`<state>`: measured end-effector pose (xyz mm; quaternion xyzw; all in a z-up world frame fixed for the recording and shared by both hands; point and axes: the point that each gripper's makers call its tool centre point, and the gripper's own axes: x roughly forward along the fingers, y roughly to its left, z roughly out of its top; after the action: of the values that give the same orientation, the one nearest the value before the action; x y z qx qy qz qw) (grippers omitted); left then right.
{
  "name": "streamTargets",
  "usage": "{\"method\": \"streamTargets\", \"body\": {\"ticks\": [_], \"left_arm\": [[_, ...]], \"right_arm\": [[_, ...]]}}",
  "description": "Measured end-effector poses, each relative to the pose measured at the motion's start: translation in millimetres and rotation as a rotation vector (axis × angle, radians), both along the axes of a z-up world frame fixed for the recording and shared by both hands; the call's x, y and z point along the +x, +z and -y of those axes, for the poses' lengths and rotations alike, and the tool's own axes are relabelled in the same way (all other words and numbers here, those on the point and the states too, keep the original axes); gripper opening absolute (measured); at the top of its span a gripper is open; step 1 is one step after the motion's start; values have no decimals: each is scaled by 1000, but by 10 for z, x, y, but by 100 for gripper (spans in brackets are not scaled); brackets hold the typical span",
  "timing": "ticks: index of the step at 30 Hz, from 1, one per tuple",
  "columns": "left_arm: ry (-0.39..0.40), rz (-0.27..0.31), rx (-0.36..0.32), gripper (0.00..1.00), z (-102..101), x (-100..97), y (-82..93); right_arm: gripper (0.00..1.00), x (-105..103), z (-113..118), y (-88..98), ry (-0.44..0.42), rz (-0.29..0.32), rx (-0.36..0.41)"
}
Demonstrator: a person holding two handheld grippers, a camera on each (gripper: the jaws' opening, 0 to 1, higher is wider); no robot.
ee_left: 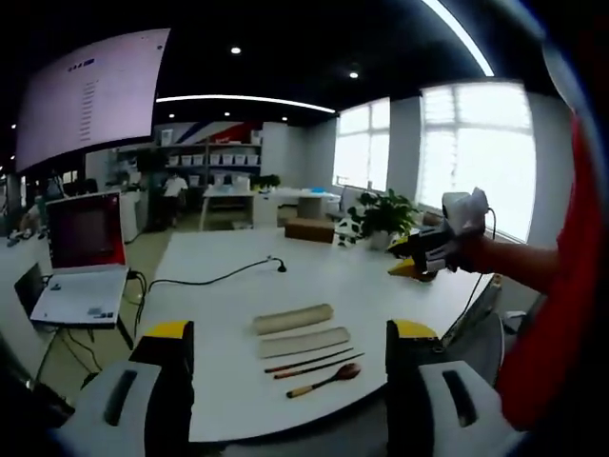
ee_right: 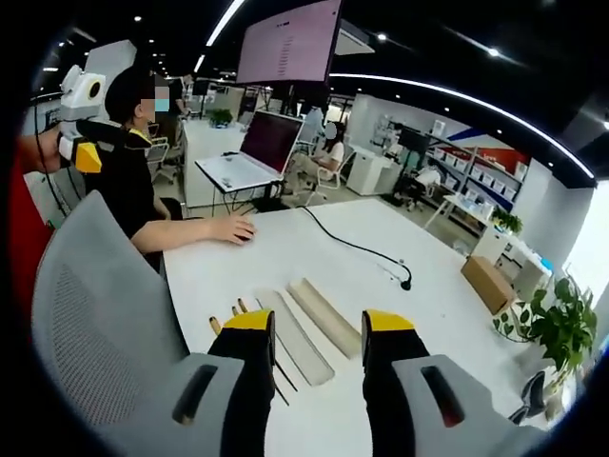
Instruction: Arrange the utensils inside the cutlery case until each visible utensil rests in its matching compartment.
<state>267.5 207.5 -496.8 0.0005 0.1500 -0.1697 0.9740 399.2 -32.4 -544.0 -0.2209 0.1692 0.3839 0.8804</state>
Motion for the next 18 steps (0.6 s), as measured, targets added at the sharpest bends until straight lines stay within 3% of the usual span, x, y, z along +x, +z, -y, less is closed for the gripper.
{"method": "streamTargets", "body": {"ticks": [11,13,16,18], "left_arm": [[74,-2,-4,86,-83,-178,42],[87,-6,-19,86,-84,-211,33],[101,-15,-31,85,-81,-254,15],[109,-16,-24,86,-70,-279,7]], "right_arm": [[27,84,-211,-59,85,-8,-22],[28,89,-247,-77,90,-25,-8],[29,66,-312,-175,89,-101,33],[28,62,-334,-218,101,-92,20]]}}
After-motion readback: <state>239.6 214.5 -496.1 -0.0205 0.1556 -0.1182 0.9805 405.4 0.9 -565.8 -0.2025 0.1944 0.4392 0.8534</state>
